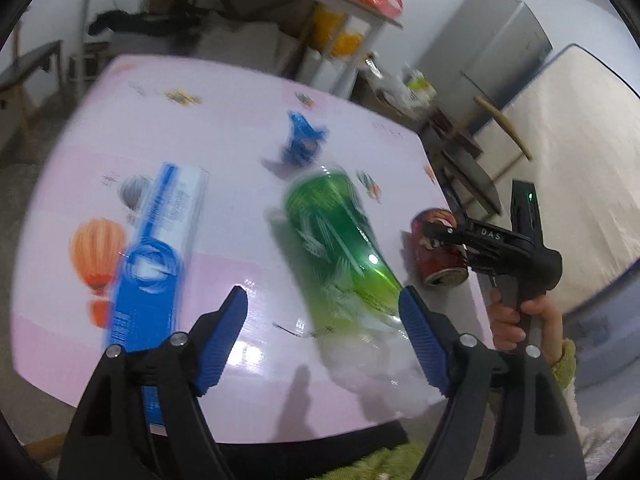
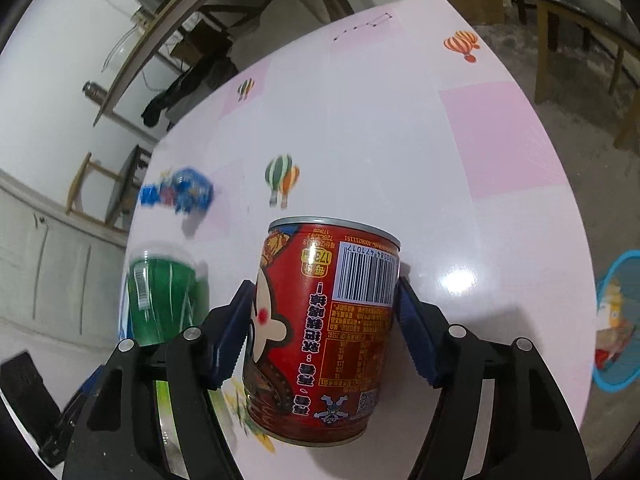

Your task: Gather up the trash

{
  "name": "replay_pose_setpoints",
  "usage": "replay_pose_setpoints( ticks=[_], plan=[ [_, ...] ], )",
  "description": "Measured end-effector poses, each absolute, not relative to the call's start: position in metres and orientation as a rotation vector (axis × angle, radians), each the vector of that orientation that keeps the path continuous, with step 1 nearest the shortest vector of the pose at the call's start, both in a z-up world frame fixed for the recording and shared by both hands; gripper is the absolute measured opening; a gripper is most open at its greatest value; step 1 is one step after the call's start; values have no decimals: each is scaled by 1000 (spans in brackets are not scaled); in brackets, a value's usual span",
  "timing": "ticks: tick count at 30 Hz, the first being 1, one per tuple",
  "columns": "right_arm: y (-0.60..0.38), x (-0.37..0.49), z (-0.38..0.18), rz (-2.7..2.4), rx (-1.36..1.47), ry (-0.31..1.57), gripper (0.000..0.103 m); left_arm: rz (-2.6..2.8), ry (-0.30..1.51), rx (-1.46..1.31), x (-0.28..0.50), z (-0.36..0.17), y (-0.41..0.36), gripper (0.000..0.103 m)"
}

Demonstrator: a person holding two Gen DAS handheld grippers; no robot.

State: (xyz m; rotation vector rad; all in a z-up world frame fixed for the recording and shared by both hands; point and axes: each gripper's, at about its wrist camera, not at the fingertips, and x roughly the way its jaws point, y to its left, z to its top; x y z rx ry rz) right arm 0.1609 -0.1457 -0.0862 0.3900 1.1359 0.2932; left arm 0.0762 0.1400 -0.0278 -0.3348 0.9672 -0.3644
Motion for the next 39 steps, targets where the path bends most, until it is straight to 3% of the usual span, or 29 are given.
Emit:
replay_pose_setpoints(
  ticks=[9,16,26,33,39],
  plan=[
    [-147,139,-89,308,346,1138,65,-392,1035,-333,78,-49,108,76],
    [-143,134,-95,325,353,1169,65,-181,935,-262,72,-38,161,76],
    [-138,130,-95,315,320,1155,65,-45,1074,-143,90,-74,197,78],
    [-136,129,-95,313,309,1151,65,-21,1076,-144,103,-81,203,77],
    [-138,128,-95,317,328,1147,62,-8,1111,-126,121,-87,205,59]
  ],
)
